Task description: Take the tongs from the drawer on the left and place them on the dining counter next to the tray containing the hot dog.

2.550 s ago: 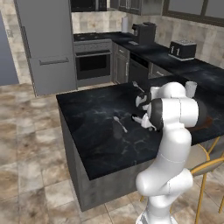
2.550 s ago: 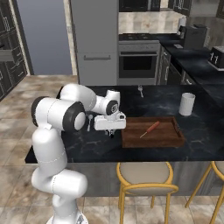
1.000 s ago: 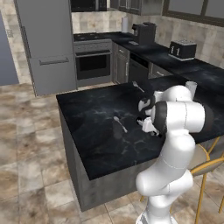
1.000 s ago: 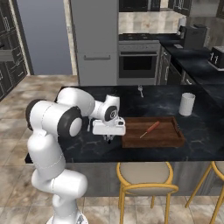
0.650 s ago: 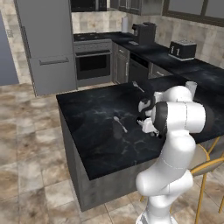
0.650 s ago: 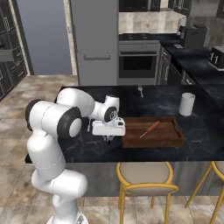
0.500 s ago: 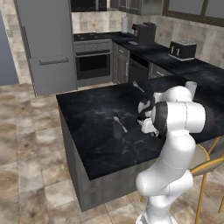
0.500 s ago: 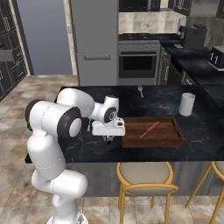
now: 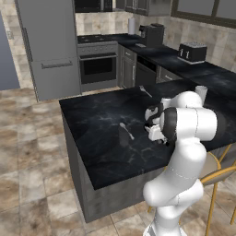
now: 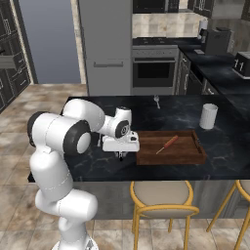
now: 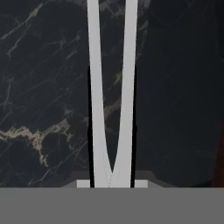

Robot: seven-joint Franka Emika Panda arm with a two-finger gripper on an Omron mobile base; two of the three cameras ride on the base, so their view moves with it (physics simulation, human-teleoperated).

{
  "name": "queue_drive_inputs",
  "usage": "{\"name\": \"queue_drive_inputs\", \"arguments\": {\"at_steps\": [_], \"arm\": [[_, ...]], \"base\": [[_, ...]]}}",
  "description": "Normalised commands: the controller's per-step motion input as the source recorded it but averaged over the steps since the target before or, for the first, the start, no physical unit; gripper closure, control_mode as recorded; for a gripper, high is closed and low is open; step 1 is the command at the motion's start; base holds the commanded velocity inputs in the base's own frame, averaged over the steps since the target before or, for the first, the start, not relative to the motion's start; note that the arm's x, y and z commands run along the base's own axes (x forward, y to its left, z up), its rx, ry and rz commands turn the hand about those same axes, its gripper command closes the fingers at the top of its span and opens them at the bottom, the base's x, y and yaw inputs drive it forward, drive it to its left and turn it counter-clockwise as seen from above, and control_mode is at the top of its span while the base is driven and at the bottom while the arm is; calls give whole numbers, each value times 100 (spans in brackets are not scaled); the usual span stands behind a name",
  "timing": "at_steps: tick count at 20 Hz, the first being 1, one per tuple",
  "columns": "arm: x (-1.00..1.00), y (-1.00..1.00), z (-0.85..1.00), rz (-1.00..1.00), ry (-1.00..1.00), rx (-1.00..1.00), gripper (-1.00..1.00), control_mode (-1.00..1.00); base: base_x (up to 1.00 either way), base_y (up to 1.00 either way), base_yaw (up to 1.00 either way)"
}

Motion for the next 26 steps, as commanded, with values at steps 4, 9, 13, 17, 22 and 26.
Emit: {"name": "queue_drive_inputs", "arguments": {"at_steps": [4,9,13,17,22,26], "arm": [[0,0,0,0,0,0,-100,-100],[0,0,26,0,0,0,-100,-100],[-14,0,76,-2,0,0,-100,-100],[-75,1,100,0,-4,0,-100,-100],[-100,6,100,0,-17,0,-100,-100],[-100,23,100,0,-14,0,-100,-100]], "base": [[0,0,0],[0,0,0],[0,0,0],[0,0,0],[0,0,0],[0,0,0]]}}
